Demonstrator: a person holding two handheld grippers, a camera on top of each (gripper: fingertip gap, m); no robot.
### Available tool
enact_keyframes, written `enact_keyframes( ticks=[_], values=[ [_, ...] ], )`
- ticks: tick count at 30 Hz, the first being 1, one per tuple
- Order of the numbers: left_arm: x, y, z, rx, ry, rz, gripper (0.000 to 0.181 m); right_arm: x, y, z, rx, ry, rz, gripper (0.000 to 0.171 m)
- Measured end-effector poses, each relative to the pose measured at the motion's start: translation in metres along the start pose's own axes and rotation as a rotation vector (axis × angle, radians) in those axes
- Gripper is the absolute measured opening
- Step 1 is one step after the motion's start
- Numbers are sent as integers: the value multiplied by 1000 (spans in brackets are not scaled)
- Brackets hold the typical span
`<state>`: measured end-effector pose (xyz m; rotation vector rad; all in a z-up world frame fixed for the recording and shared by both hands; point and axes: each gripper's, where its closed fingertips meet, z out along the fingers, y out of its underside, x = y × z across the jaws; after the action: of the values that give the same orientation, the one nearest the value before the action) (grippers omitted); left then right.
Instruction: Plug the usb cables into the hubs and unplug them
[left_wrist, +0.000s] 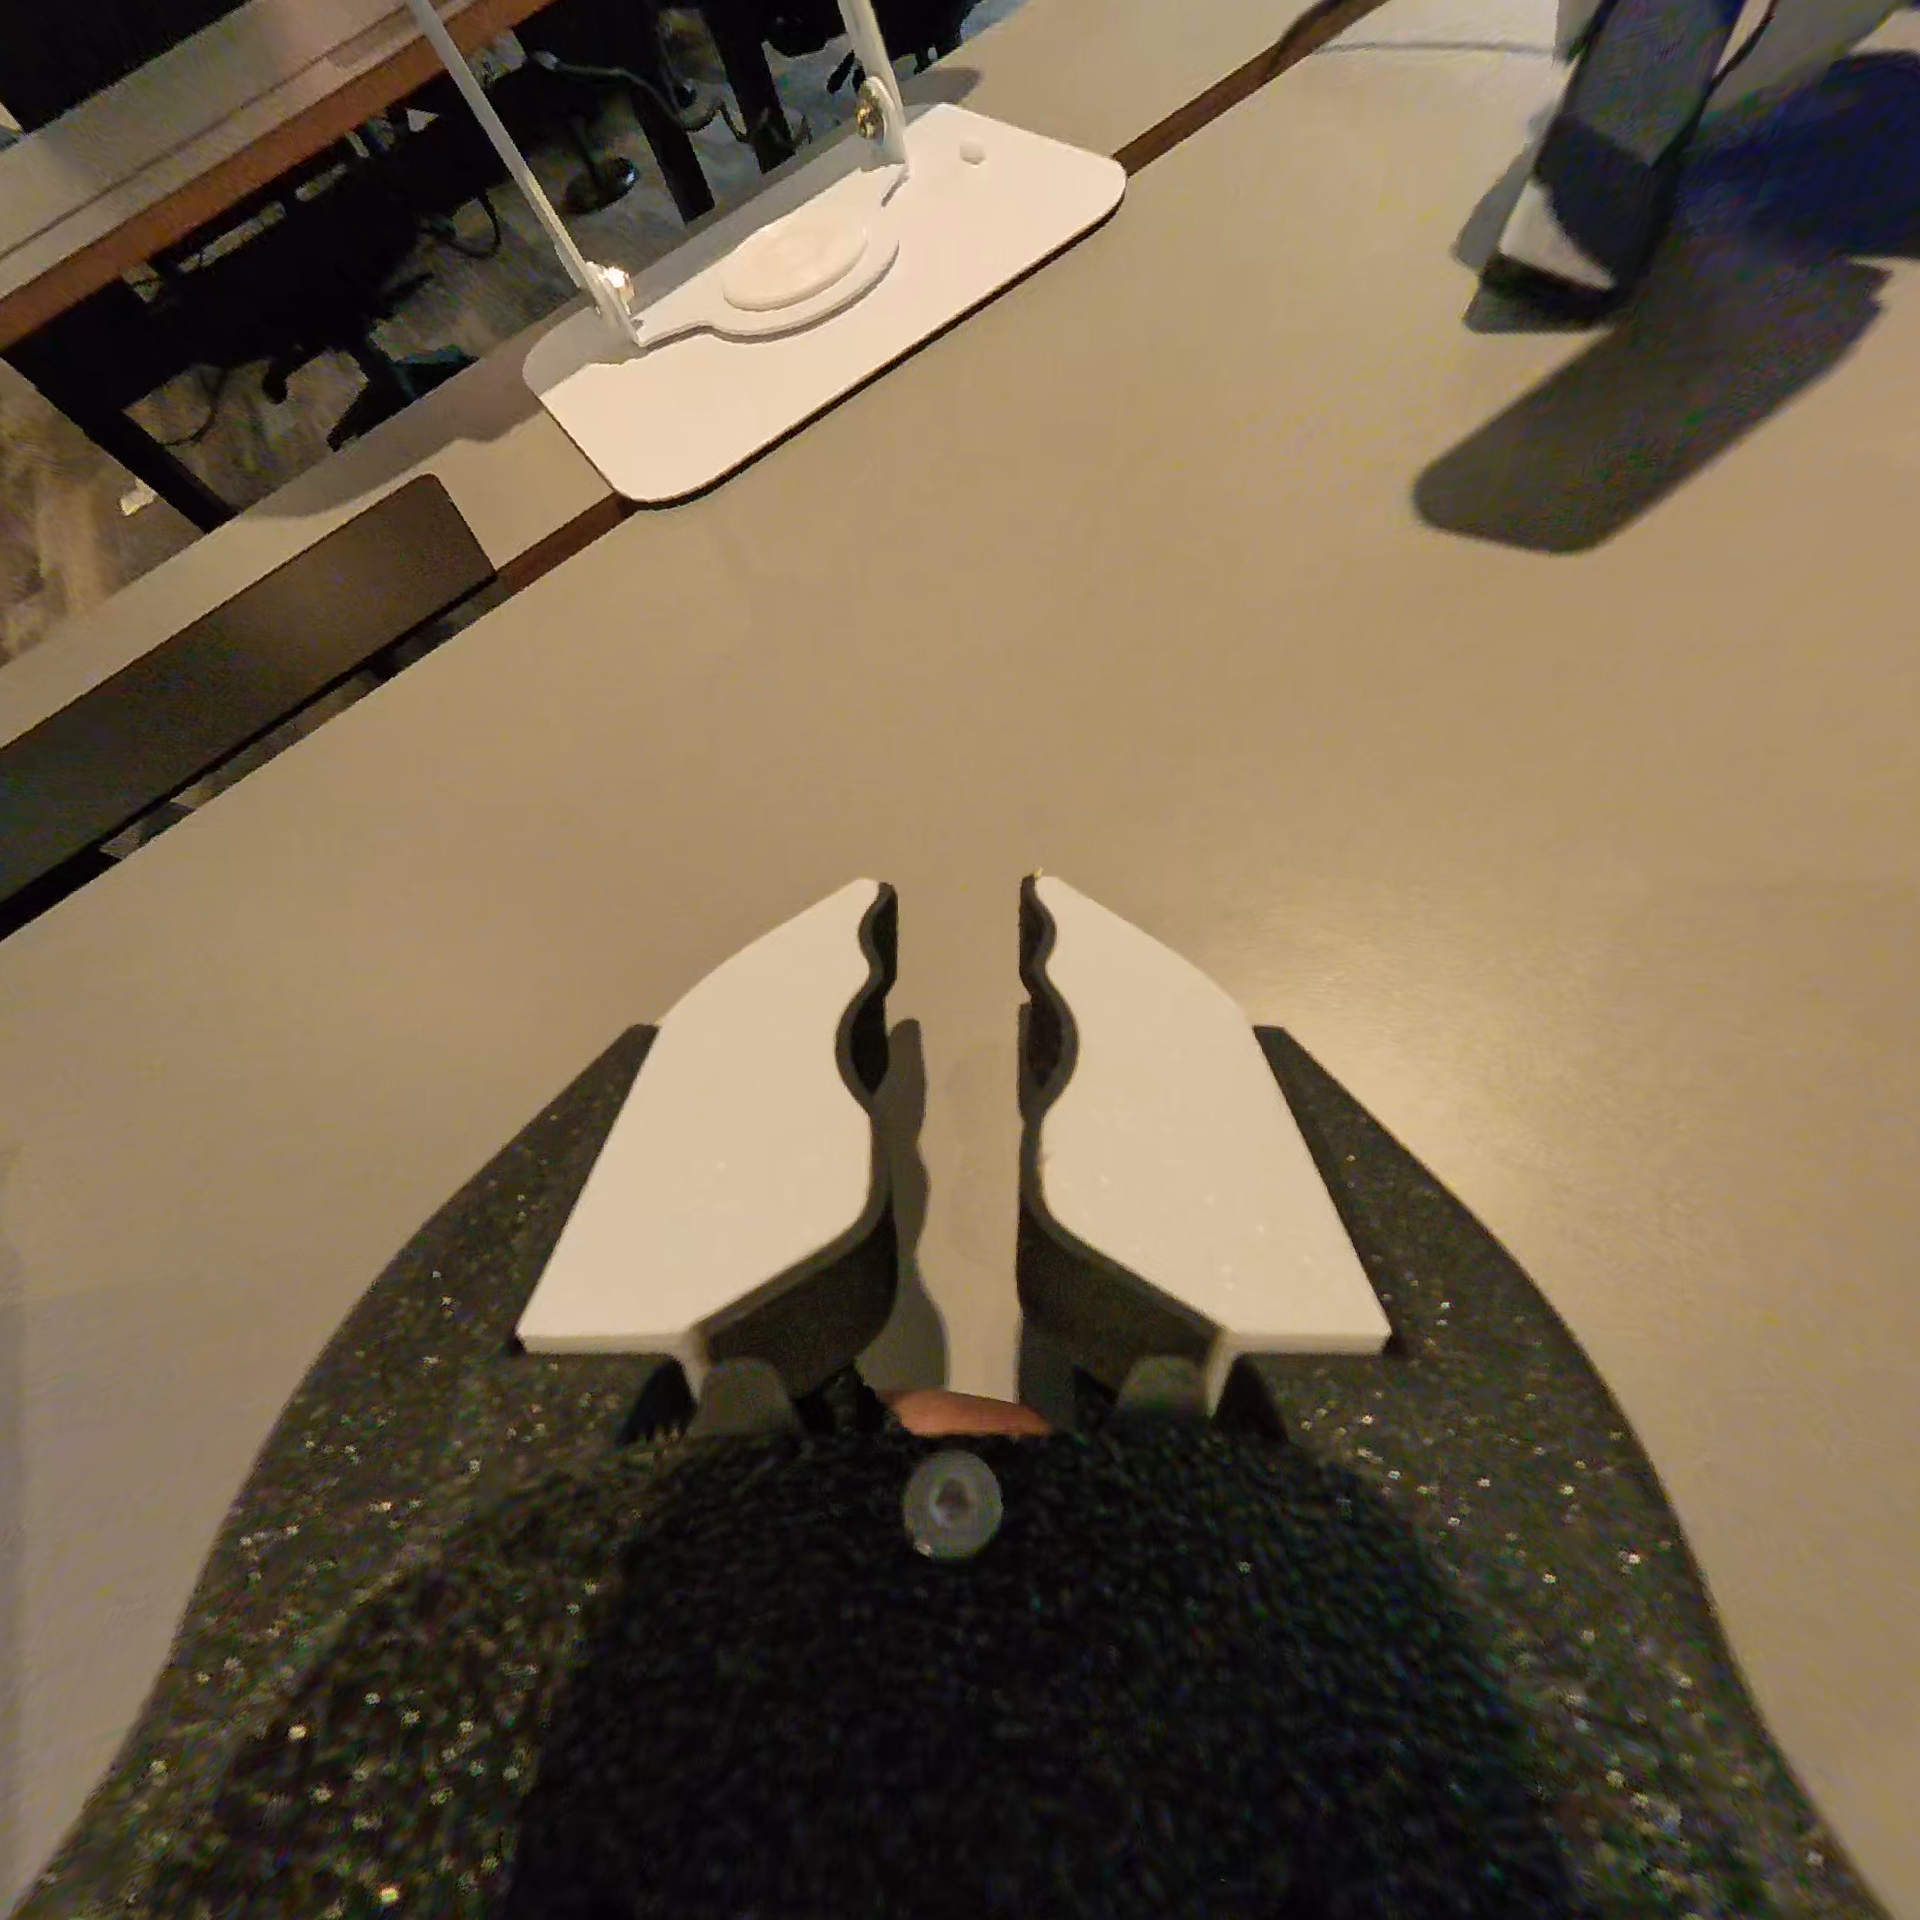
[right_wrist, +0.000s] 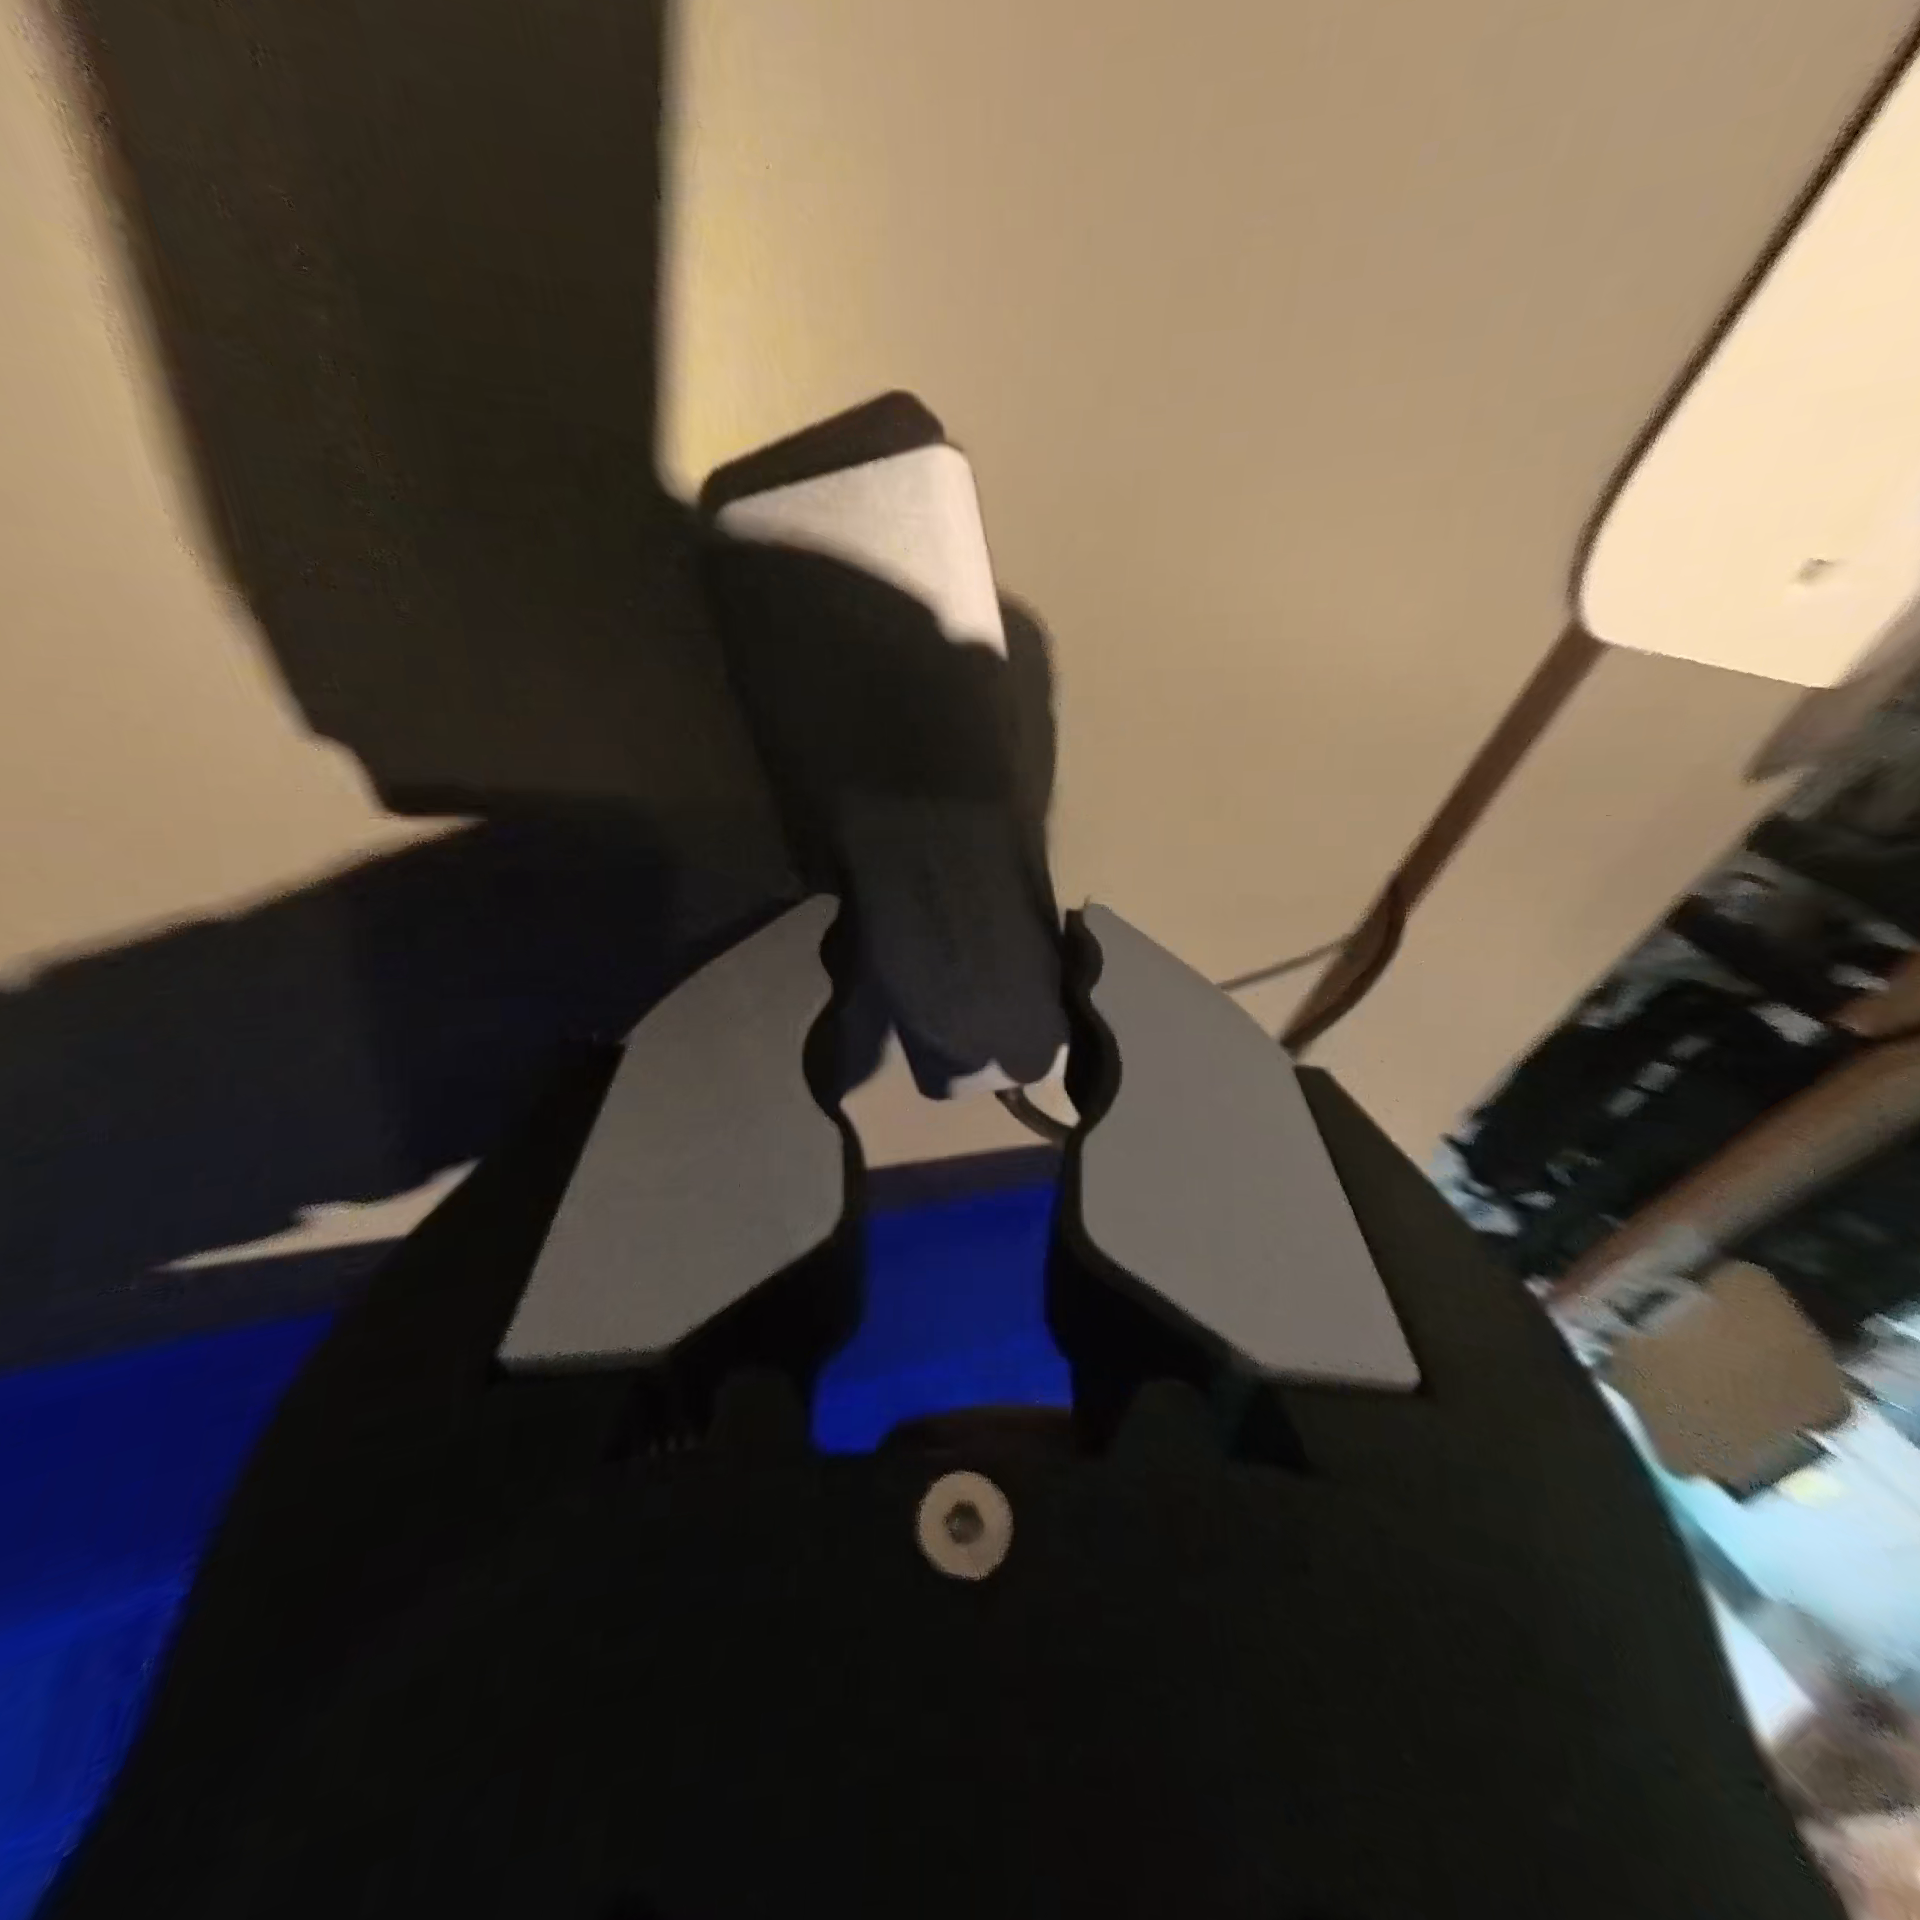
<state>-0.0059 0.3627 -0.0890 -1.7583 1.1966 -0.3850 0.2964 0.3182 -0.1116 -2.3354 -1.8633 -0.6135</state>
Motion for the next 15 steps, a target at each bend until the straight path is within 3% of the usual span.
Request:
enact_keyframes(
  ticks=[6, 15],
  values=[
    [-3, 2, 0, -6, -5, -4, 22, 16, 16, -40, -6, 241, -42, 38],
    [5, 3, 3, -17, 18, 3, 22, 21, 64, -147, 124, 554, 99, 36]
  ],
)
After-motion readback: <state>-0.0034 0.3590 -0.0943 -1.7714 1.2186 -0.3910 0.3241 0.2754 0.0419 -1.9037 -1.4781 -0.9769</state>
